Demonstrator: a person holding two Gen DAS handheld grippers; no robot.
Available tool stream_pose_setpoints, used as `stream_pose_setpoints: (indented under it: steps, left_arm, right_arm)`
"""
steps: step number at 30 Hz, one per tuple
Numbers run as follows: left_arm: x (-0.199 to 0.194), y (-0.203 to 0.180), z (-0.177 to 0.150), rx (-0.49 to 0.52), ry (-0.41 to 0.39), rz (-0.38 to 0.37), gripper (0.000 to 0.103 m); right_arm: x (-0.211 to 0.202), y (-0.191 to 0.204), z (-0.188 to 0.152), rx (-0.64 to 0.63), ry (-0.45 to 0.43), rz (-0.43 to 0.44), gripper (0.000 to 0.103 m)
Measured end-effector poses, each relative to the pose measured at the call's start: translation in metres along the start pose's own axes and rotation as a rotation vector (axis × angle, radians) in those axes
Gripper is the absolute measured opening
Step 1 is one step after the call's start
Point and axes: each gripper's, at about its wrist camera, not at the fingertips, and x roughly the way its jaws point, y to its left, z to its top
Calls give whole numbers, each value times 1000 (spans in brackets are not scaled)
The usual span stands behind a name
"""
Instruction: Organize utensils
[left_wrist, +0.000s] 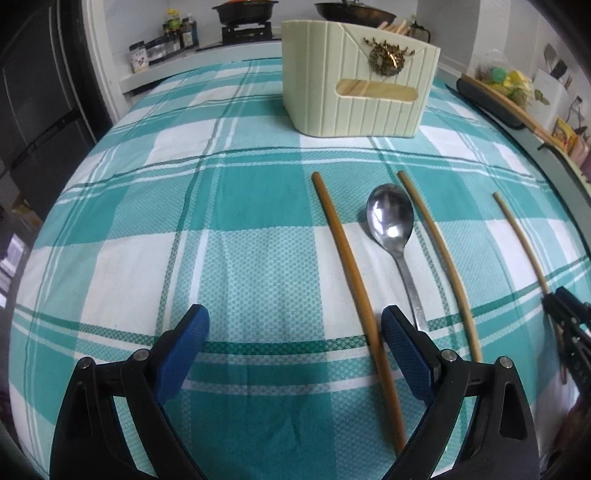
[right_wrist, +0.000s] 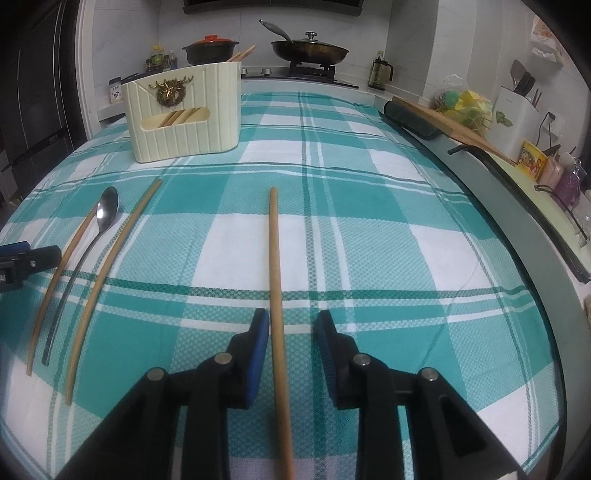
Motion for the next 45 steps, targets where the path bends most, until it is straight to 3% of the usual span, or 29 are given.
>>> stream_pose_setpoints:
  steps: [7, 13, 21, 22, 23, 25, 26, 45]
  left_arm:
    - [-4, 7, -6, 28, -20, 44, 96]
    - [-7, 29, -19, -29, -3, 23, 97]
    - [-10, 34, -26, -23, -6, 3, 102]
    - [-10, 35, -25, -22, -3, 5, 103]
    - [-9, 35, -25, -23, -4, 3, 103]
    - [-9, 35, -25, -19, -3, -1, 103]
    - [-9, 35, -25, -18, -3, -5, 103]
    - [-7, 35, -23, -3, 9, -21, 103]
  right_arm:
    - [0, -3, -1, 17, -3, 15, 28]
    - [0, -3, -1, 20, -4, 16, 28]
    - [0, -7, -1, 41, -3, 37, 29]
    - [0, -8, -2, 48, -2, 41, 33]
    - [1, -10, -1, 55, 1, 46, 47]
    - [3, -11, 0, 64, 17, 60, 65]
    - [4, -10, 0, 57, 22, 70, 67]
    - [6, -6, 2, 43, 32, 71, 70]
